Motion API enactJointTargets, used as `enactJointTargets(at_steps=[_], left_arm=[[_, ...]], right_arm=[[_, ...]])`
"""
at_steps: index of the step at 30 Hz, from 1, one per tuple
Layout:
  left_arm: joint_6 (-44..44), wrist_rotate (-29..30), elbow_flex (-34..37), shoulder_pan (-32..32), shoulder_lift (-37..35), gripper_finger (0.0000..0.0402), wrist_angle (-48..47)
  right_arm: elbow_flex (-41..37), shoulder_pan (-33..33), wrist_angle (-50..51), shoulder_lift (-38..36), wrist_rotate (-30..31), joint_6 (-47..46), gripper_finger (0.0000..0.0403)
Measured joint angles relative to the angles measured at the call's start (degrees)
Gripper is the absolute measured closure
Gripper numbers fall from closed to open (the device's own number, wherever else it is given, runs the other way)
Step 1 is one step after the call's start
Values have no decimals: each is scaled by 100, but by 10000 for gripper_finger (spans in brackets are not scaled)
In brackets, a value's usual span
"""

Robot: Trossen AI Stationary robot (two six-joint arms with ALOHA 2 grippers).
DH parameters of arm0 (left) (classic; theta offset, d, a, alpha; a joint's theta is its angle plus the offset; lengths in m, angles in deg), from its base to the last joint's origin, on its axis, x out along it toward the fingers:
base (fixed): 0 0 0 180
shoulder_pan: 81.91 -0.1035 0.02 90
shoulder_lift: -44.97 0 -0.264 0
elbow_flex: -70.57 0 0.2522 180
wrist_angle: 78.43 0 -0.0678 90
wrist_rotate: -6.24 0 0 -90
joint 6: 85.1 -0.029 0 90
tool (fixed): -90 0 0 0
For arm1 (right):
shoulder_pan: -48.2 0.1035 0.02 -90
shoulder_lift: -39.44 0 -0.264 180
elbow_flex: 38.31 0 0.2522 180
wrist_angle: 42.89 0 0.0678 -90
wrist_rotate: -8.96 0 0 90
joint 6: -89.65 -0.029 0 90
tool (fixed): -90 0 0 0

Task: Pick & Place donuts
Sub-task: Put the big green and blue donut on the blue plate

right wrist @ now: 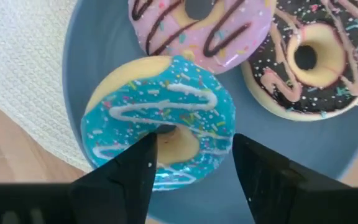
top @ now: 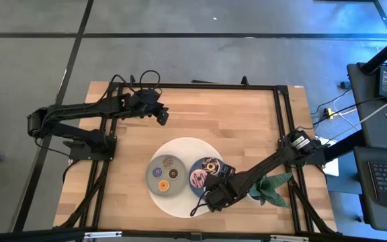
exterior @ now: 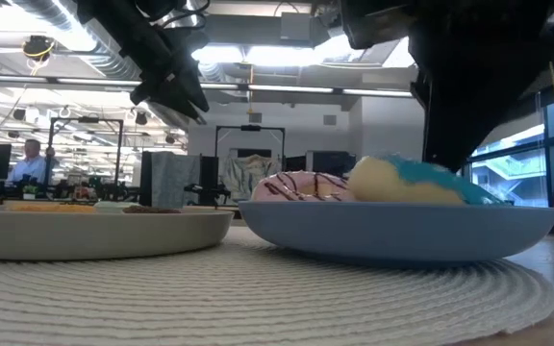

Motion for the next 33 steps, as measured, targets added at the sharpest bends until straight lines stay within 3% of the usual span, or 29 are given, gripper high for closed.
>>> enactJointTargets(at_steps=[11,20,25,29,33], left_arm=[[3,-18,0,0,0,258,0],[200,-498,4,214,-81,258,-33],[209,-152,4,231,-398,258,-1011],[451,203,4,-111,-680,258,-2293],[594,190,4,-378,-752,258,-2740]], right_arm=[[488,-11,915,-2,76,1,192],[1894,-346,1929,-4,504,425,192],[2361,-568,2277,-26,889,1481,192],[2197,-825,2077,-299,1163,2741,192],[1371,-1377,949,-792,572,3945,192]])
